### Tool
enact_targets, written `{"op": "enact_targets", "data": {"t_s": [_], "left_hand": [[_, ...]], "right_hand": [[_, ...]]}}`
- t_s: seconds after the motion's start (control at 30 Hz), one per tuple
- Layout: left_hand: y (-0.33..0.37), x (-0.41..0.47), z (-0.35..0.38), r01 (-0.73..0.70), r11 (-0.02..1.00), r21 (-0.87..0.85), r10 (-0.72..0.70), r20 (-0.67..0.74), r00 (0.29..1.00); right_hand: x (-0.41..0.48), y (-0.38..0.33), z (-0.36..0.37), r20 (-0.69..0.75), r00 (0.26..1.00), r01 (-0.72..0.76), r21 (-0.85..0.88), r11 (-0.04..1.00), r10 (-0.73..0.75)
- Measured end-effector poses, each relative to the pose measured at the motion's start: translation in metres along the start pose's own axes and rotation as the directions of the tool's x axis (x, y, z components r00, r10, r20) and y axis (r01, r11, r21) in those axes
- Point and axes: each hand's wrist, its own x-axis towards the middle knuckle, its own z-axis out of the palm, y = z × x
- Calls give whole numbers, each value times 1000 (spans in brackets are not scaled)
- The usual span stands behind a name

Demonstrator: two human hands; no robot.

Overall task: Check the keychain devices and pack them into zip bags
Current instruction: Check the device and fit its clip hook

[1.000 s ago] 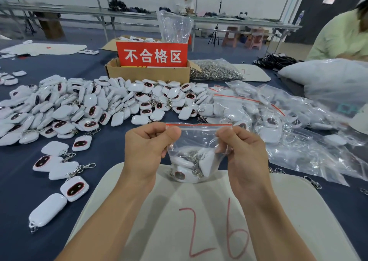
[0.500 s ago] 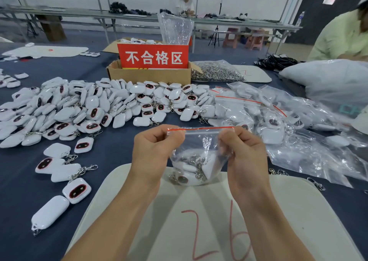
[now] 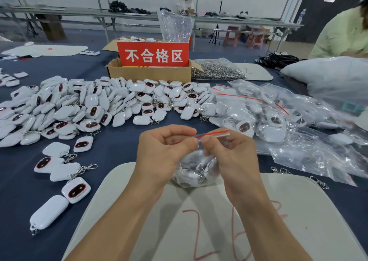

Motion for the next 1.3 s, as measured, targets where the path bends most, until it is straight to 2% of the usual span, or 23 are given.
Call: {"op": "enact_targets", "data": {"t_s": [0.13,0.27,0.5,0.73,0.9,1.1,1.3], "left_hand": [[-2,0,0,-57,998,-9,57,-39,998],[-2,-2,0,-97,995,-31,96,-31,995],[-1,0,-3,-6,995,-102,8,21,1000],[-3,3,-5,-11,996,-91,7,-47,999],[-2,4,-6,28,986,-166,-37,-48,998],[-3,6,-7,-1,984,-176,-16,-91,996],[-5,7,-10,33,988,-149,-42,-62,997]], "right_hand": [[-1,-1,6,32,999,17,-37,999,-16],[-3,-5,7,92,995,-32,7,999,31],[-2,-2,9,-45,999,-26,55,998,29],[0,-6,0,3,985,-171,89,981,171],[3,-4,-2,-82,982,-163,109,981,173],[3,-6,-6,8,977,-215,96,972,215],[7,-3,-8,-72,970,-220,163,962,234]]}}
